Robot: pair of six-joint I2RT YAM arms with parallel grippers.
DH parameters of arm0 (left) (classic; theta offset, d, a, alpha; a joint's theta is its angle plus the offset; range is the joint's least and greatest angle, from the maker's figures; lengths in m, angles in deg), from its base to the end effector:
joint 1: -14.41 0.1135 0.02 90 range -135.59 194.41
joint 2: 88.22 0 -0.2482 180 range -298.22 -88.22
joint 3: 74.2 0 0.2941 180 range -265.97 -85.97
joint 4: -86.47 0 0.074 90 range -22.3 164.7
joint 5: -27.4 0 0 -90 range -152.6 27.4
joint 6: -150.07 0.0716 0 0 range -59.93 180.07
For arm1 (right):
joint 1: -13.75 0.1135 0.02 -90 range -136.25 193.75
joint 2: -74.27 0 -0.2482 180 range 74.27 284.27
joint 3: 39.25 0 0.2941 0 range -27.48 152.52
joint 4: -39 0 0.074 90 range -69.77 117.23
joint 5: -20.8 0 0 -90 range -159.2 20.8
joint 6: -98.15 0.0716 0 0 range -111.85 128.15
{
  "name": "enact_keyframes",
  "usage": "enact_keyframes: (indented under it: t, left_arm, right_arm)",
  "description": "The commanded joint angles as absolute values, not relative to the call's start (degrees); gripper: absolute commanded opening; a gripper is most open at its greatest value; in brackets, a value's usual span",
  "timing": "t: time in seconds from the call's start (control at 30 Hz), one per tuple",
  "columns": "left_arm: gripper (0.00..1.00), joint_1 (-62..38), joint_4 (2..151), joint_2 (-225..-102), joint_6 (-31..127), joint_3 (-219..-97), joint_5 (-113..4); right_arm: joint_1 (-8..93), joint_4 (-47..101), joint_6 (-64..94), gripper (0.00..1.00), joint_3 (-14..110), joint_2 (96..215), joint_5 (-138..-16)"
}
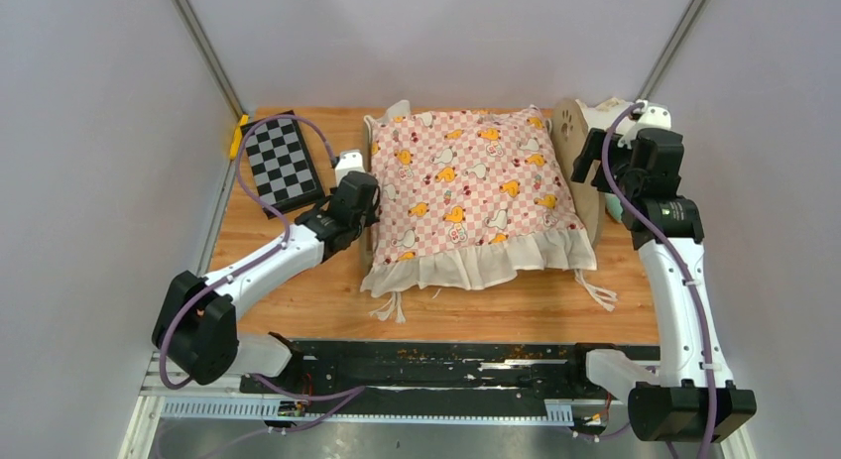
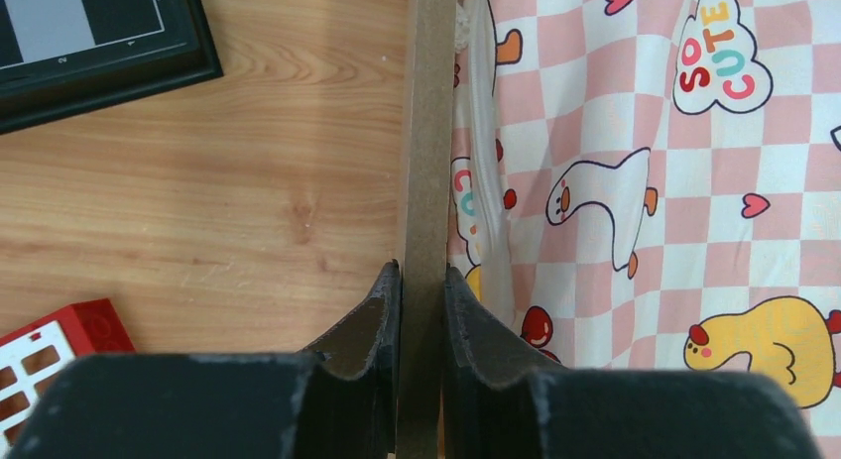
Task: Set up the pet bed
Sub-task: Move the bed frame to the center of the board.
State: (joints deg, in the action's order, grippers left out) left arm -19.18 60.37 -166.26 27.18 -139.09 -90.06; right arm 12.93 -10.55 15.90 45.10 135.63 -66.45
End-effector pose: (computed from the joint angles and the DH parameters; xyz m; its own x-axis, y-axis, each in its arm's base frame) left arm 0.3194 -0.1725 0.2024 -0.5476 -0.2147 -0.8087 -0.1238 0.9767 -0.1755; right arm 0.3019 -0.0078 0.3811 -0.4353 0.1409 -0.8892 0.1170 0.9882 0.0994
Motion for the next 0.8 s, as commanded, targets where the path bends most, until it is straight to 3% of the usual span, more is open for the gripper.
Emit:
enact_keyframes:
  t: [0.0, 0.27, 0.33, 0.5, 0.63, 0.7, 0.77]
  left_arm:
    - [0.08, -17.83, 54.76, -163.89, 25.67, -136.45, -93.39]
    - [0.06, -14.97, 53.34, -158.99, 25.57, -132.32, -95.16]
    - [0.06, -13.74, 53.76, -158.16, 26.12, -132.03, -94.45]
    - [0.06, -10.63, 53.84, -159.55, 28.22, -134.75, -93.98]
    - [0.06, -7.64, 53.58, -161.62, 29.98, -138.26, -93.64]
    - [0.06, -6.13, 52.96, -162.37, 30.84, -140.01, -93.85]
    - [0.11, -5.01, 51.94, -162.48, 31.56, -141.58, -93.41]
  right_arm:
    - [12.72, -9.68, 14.74, 0.82, 43.29, 136.82, -71.12]
    - [12.75, -8.07, 14.64, 0.78, 40.74, 140.89, -66.77]
    - [12.78, -6.98, 15.60, 0.73, 40.30, 141.92, -66.66]
    - [12.79, -2.24, 18.01, 0.43, 40.43, 146.16, -74.37]
    - [12.85, 0.52, 19.16, 0.28, 42.16, 149.28, -77.80]
    - [12.90, 0.98, 19.47, 0.26, 42.53, 150.03, -79.26]
    - [12.91, -0.01, 19.31, 0.33, 43.02, 149.70, -79.36]
